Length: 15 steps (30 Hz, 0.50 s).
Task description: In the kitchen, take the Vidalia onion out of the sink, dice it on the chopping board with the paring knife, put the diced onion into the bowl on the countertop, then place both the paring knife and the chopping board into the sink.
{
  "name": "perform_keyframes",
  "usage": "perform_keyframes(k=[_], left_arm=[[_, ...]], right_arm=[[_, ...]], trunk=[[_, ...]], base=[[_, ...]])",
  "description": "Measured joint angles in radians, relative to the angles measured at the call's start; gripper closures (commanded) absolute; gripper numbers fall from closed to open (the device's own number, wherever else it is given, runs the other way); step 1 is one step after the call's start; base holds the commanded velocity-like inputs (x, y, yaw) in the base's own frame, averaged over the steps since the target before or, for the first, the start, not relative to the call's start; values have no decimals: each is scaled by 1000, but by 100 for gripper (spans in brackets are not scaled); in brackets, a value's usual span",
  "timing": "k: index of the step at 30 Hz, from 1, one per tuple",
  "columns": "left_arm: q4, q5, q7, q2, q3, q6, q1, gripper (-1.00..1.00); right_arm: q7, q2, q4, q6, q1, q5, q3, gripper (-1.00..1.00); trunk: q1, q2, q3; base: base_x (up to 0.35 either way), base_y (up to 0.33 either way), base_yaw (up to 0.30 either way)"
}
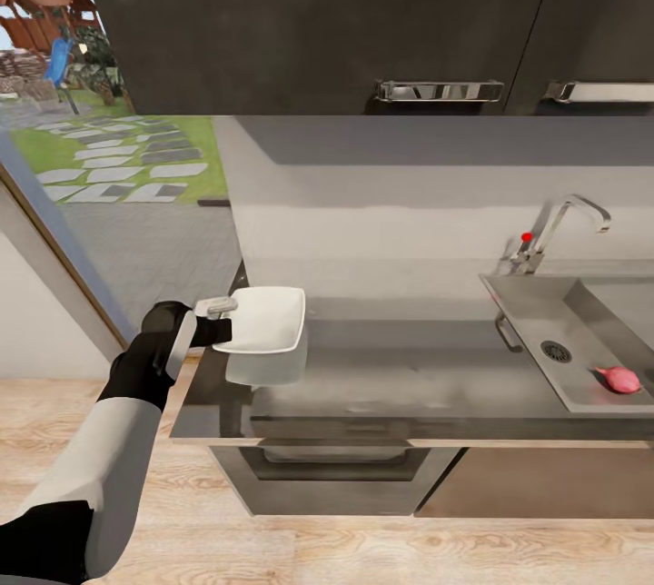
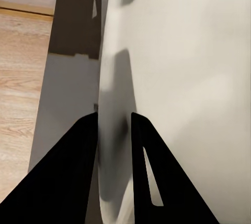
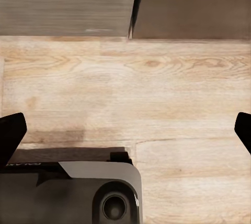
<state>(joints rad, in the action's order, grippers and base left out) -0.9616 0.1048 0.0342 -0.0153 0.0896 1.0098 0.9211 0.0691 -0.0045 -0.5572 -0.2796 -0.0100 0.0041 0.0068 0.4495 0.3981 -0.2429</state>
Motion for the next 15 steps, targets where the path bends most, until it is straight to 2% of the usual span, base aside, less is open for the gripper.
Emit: perform_keyframes(k=[15], left_arm=[[2,0,0,0,0,0,0,100]], right_arm=[[0,0,0,0,0,0,0,-100]], trunk=[[0,0,0]], base=[[0,0,0]])
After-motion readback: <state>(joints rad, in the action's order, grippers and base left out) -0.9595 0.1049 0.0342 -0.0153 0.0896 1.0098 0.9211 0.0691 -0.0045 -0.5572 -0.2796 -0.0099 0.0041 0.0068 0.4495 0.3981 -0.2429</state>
